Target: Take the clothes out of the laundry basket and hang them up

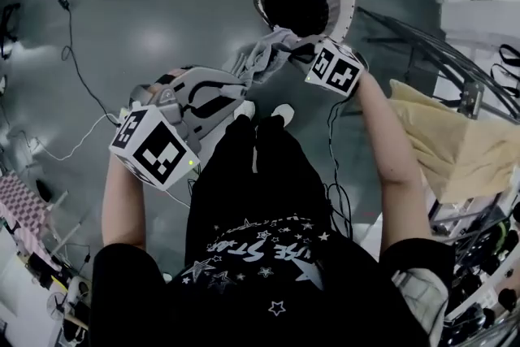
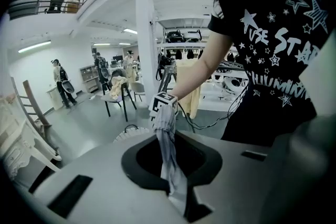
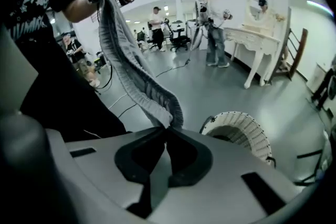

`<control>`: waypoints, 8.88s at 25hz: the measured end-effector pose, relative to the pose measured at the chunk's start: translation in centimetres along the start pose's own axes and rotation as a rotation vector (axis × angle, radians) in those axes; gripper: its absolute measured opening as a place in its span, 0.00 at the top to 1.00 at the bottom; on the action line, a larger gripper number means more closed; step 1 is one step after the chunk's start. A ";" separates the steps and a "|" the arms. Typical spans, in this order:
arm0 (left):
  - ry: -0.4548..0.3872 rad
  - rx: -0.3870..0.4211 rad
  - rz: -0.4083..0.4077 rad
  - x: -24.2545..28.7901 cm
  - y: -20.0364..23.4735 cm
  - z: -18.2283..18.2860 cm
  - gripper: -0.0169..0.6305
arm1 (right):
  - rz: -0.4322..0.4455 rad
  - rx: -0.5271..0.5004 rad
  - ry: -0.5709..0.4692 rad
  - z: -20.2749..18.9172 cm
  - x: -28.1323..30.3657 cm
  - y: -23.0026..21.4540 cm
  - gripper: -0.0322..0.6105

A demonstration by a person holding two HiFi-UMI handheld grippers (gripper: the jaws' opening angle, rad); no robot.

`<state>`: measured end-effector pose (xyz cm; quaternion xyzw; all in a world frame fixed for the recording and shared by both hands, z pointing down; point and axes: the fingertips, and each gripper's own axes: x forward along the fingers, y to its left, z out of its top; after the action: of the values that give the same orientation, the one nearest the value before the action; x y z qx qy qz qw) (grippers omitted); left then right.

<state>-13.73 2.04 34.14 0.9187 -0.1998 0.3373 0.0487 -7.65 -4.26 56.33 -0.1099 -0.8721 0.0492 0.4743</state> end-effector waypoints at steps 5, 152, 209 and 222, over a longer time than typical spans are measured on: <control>-0.038 0.045 0.090 -2.2 1.7 2.6 0.91 | -0.229 0.120 -0.088 0.4 -8.2 -0.3 0.92; -0.184 0.727 -0.438 55.2 -46.5 62.8 0.50 | -1.775 1.758 -0.312 -61.1 -63.6 59.2 0.82; -0.419 0.221 -0.013 28.9 -38.5 45.7 0.89 | -1.732 1.128 -0.738 -37.2 -57.8 55.6 0.94; -0.400 0.193 -0.018 19.7 -34.8 36.7 0.92 | -1.797 1.148 -0.697 -27.8 -51.5 54.9 0.94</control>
<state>35.85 19.04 20.09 0.9694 -0.1641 0.1656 -0.0768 50.69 36.29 18.97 0.8140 -0.5679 0.1120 0.0482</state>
